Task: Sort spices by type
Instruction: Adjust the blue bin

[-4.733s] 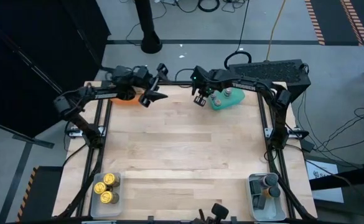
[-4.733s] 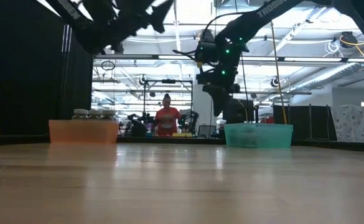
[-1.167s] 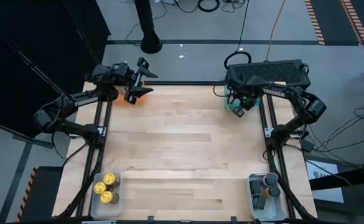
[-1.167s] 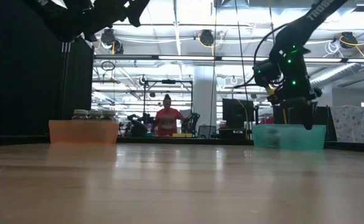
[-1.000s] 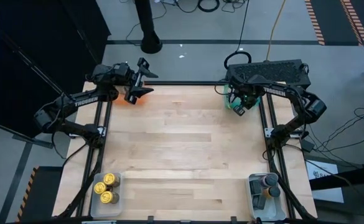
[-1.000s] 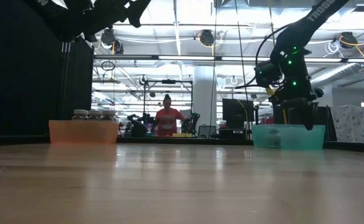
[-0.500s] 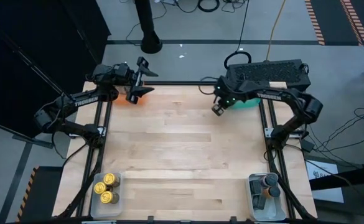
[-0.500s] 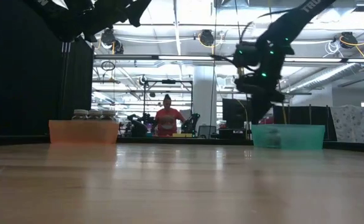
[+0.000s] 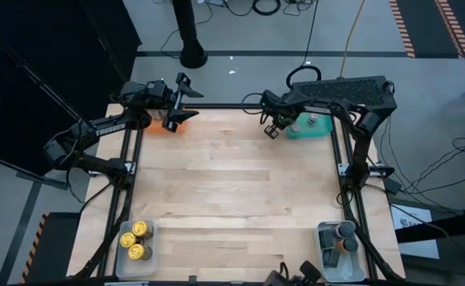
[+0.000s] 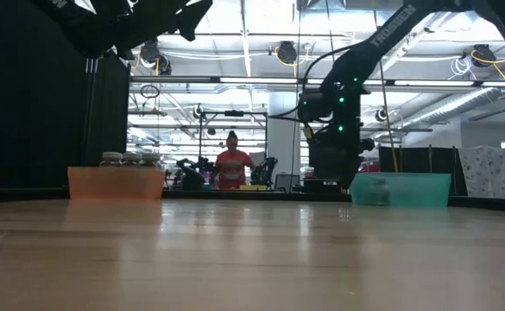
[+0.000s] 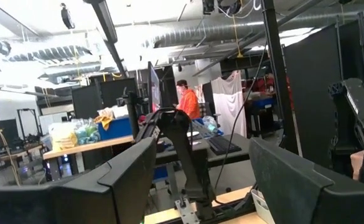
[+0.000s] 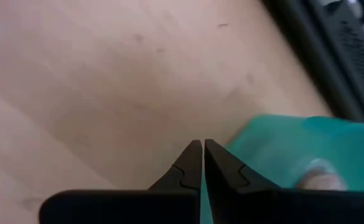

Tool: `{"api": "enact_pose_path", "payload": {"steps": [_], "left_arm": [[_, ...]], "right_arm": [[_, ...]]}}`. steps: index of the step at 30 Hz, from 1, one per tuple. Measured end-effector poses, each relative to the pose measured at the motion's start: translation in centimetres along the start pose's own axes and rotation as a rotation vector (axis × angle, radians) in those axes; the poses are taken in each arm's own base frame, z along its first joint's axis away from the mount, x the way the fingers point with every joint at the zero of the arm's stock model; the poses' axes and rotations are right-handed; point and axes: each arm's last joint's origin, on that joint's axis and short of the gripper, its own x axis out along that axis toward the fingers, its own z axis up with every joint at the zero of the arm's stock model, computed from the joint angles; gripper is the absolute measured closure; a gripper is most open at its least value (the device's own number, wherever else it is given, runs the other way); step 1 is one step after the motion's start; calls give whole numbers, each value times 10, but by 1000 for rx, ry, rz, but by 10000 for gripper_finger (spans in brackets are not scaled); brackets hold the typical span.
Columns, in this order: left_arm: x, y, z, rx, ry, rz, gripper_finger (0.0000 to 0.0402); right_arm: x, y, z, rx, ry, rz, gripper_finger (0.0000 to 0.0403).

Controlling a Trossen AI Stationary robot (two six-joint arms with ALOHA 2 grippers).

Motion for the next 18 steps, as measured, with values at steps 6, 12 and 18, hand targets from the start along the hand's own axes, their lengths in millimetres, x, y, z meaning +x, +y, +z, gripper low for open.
{"api": "enact_pose_path", "payload": {"steps": [6,12,18], "left_arm": [[0,0,0,-1,2,0,136],[0,0,-1,-5,4,1,136],[0,0,-1,-6,5,1,136]], "right_arm": [[-5,-2,5,-21,27,-68,403],[-5,-6,-2,-41,91,-148,403],[-6,-5,-2,-62,87,-146,403]]}}
